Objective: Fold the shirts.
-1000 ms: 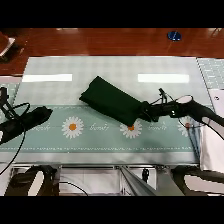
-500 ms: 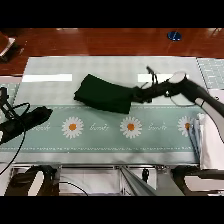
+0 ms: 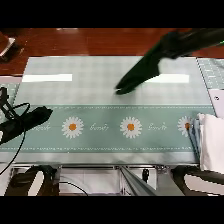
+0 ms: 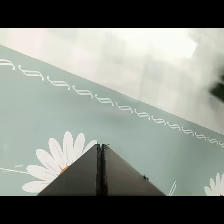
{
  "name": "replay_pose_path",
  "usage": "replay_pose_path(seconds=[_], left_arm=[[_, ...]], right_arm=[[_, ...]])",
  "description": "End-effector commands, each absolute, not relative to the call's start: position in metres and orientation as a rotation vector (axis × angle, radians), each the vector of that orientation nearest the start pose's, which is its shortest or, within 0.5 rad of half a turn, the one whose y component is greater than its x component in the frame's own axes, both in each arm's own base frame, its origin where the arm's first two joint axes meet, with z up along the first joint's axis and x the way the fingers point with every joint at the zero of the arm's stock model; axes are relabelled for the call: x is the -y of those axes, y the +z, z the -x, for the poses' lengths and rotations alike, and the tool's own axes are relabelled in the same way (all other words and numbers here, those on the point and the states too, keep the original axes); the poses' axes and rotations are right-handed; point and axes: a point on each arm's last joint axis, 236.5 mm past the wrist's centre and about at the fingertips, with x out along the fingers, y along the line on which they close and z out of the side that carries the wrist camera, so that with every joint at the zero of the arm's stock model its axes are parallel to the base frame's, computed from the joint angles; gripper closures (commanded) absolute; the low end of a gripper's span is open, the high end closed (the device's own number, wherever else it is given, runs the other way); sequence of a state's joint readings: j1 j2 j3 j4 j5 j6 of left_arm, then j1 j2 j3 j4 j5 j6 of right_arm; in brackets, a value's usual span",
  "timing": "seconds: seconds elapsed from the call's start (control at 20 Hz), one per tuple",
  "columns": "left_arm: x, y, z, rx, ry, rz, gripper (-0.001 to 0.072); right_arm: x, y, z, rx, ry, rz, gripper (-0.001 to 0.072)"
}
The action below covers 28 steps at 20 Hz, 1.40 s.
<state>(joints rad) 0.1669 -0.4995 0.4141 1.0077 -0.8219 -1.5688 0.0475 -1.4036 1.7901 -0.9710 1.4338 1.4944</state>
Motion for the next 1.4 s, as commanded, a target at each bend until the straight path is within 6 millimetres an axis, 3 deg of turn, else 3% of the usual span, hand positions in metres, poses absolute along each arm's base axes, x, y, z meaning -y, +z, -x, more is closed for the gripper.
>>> replay_pose_path(seconds=[0.0,0.15,0.3,0.45,0.55,0.7,0.85,1.0,1.1,1.2,1.25,1.3,1.35], left_arm=[[0.047,0.024,-0.278,-0.834,-0.059,0.612,0.0689],[0.047,0.024,-0.278,-0.834,-0.059,0.611,0.0689],[0.047,0.024,-0.278,-0.834,-0.059,0.612,0.0689],[0.047,0.024,-0.278,-0.834,-0.059,0.611,0.0689],[0.047,0.024,-0.278,-0.834,-0.059,0.611,0.0689],[0.047,0.024,-0.278,-0.834,-0.059,0.611,0.0689],[0.047,0.025,-0.278,-0.833,-0.059,0.611,0.0689],[0.047,0.025,-0.278,-0.831,-0.058,0.611,0.0689],[0.047,0.025,-0.278,-0.831,-0.058,0.611,0.0689],[0.047,0.025,-0.278,-0.831,-0.058,0.611,0.0689],[0.047,0.025,-0.278,-0.830,-0.058,0.611,0.0689],[0.047,0.025,-0.278,-0.831,-0.058,0.614,0.0689],[0.050,0.026,-0.278,-0.833,-0.067,0.628,0.0689]], right_arm=[[-0.065,0.247,-0.420,-0.943,0.344,-0.344,0.0690],[0.012,0.264,-0.402,-0.907,0.160,-0.442,0.0690],[0.080,0.262,-0.367,-0.933,-0.013,-0.531,0.0690],[0.118,0.247,-0.324,-1.035,-0.108,-0.586,0.0690],[0.136,0.246,-0.306,-1.028,-0.192,-0.608,0.0690],[0.169,0.234,-0.262,-1.055,-0.422,-0.610,0.0690],[0.189,0.213,-0.201,-1.108,-0.655,-0.623,0.0690],[0.197,0.194,-0.141,-1.154,-0.843,-0.647,0.0690],[0.195,0.178,-0.103,-1.184,-0.976,-0.690,0.0690],[0.184,0.155,-0.080,-1.232,-1.031,-0.734,0.0684],[0.177,0.140,-0.073,-1.267,-1.047,-0.762,0.0517],[0.170,0.127,-0.069,-1.302,-1.042,-0.785,0.0288],[0.163,0.115,-0.069,-1.334,-1.018,-0.804,0.0299]])
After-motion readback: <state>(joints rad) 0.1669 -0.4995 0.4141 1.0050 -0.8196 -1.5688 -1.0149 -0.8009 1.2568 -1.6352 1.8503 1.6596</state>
